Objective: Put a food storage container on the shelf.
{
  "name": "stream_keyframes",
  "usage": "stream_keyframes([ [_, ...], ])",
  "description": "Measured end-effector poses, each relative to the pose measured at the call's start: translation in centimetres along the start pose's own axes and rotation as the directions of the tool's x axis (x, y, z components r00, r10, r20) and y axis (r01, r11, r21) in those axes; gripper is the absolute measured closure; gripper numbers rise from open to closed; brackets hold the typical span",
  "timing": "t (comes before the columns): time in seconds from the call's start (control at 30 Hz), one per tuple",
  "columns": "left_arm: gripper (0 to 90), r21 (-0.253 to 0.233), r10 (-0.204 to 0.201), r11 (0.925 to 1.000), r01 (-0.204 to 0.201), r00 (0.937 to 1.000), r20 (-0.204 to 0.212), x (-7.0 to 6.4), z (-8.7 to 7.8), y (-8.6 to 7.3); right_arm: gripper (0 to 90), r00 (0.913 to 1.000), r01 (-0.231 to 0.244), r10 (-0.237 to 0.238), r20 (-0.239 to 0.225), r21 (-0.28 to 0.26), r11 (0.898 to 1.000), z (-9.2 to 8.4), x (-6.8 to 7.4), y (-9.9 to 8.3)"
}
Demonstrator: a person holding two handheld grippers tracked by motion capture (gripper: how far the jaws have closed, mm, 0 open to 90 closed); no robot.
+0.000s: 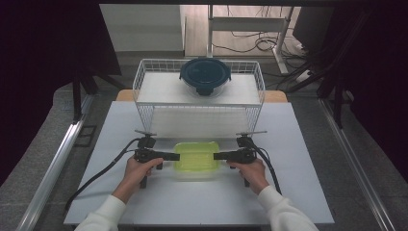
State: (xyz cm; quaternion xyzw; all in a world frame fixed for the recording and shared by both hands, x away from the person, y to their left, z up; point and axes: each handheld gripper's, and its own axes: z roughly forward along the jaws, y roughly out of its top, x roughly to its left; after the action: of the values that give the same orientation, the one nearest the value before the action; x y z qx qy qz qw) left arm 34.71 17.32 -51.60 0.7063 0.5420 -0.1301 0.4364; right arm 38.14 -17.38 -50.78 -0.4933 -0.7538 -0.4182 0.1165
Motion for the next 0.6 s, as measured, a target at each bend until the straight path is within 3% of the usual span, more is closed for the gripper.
stream_keyframes([
  [0.1, 54.9, 0.009, -0.023, 0.9997, 0.022, 0.9990, 0.039, 0.3, 0.3, -0.1, 59.8, 0.9999, -0.007, 0.007, -0.009, 0.009, 1.000, 0.2, -0.1, -0.1],
  [0.13, 63.2, 0.024, -0.035, 0.9991, 0.034, 0.9984, 0.045, 0.3, 0.6, -0.2, 65.9, 0.9994, -0.018, 0.018, -0.031, 0.018, 1.000, 0.4, -0.1, -0.1],
  [0.2, 68.6, 0.026, -0.037, 0.9990, 0.036, 0.9988, 0.032, 0.3, 0.8, -0.3, 69.2, 0.9993, -0.029, 0.029, -0.024, 0.016, 0.999, 0.4, 0.0, -0.2],
  [0.37, 73.2, 0.015, -0.035, 0.9993, 0.035, 0.9988, 0.033, 0.0, 0.6, -0.5, 73.8, 0.9972, -0.068, 0.069, -0.027, 0.016, 0.998, -0.1, 0.1, -0.4],
  [0.6, 77.7, 0.007, -0.008, 0.9999, 0.008, 0.9988, 0.048, -0.7, -0.1, -0.8, 77.3, 0.9991, -0.040, 0.040, -0.014, 0.004, 0.999, -0.8, 0.7, -0.5],
])
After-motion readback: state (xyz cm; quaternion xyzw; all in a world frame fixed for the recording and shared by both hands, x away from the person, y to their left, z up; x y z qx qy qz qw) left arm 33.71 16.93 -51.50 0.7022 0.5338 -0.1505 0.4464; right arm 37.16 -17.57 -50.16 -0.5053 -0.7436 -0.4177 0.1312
